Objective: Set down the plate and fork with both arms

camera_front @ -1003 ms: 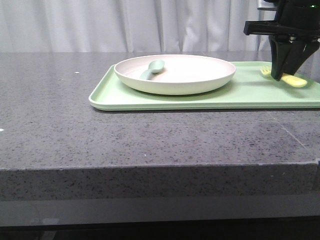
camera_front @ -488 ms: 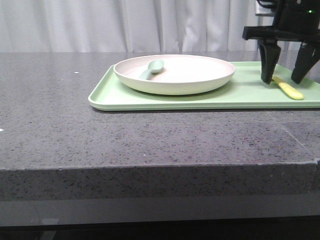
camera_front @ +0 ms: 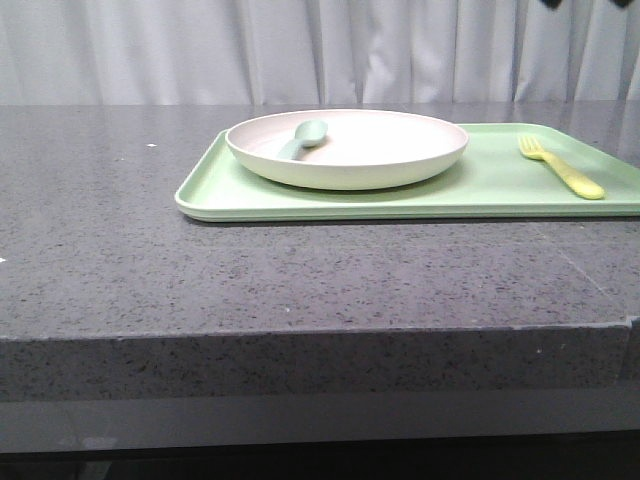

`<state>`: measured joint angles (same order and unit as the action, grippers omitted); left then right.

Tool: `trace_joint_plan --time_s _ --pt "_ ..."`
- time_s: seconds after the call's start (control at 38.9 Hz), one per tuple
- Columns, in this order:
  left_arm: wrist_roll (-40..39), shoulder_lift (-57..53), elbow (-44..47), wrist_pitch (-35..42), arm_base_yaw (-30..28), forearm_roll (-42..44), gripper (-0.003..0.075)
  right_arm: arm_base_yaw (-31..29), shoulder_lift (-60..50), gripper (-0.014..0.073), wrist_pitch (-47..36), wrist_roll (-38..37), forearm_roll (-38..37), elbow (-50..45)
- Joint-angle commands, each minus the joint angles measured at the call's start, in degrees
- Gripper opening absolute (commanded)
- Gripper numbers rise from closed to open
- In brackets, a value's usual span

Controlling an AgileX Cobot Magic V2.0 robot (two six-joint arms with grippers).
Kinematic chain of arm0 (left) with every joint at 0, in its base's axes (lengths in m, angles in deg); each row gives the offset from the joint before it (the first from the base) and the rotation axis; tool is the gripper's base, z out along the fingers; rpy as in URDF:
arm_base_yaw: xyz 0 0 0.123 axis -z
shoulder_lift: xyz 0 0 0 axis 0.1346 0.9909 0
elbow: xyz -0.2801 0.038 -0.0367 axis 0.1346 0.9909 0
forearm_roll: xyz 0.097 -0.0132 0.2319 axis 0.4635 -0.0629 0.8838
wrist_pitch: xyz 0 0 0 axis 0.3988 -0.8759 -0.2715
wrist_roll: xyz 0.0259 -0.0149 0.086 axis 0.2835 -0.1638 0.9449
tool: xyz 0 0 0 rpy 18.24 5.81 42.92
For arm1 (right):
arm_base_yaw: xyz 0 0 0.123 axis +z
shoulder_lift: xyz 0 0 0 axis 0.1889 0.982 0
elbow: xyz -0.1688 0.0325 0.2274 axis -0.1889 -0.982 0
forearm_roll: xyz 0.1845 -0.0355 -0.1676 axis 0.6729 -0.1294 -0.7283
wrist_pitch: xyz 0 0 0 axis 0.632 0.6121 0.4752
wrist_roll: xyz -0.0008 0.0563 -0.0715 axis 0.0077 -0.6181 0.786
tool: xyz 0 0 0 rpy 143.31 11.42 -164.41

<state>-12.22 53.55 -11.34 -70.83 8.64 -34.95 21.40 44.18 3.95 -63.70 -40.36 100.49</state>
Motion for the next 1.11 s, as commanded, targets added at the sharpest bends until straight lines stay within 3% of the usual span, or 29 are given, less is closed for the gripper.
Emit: trace_joint_plan --time_s 0.0,0.31,0.77,0.9,1.08 --pt "-0.1 0.3 -1.46 3.89 -0.17 -0.53 0.0313 1.14 -8.42 0.0477 -4.53 1.12 -1.1 -3.46" --pt "-0.1 0.3 -1.46 3.89 -0.17 -0.53 0.0313 1.21 -25.84 0.0477 -5.2 1.12 -4.44 -18.9" --pt "-0.1 0.3 -1.46 4.38 -0.17 -0.53 0.0309 1.21 -51.14 0.0466 -13.82 1.12 -4.56 -42.77" --pt "-0.1 0.3 -1.46 4.5 -0.17 -0.53 0.0251 1.21 -55.56 0.0368 -15.96 1.12 -4.56 -46.74" --pt "-0.1 0.3 -1.46 5.13 -0.17 -0.53 0.0097 1.21 -58.53 0.0111 -17.01 1.12 -4.56 -49.38"
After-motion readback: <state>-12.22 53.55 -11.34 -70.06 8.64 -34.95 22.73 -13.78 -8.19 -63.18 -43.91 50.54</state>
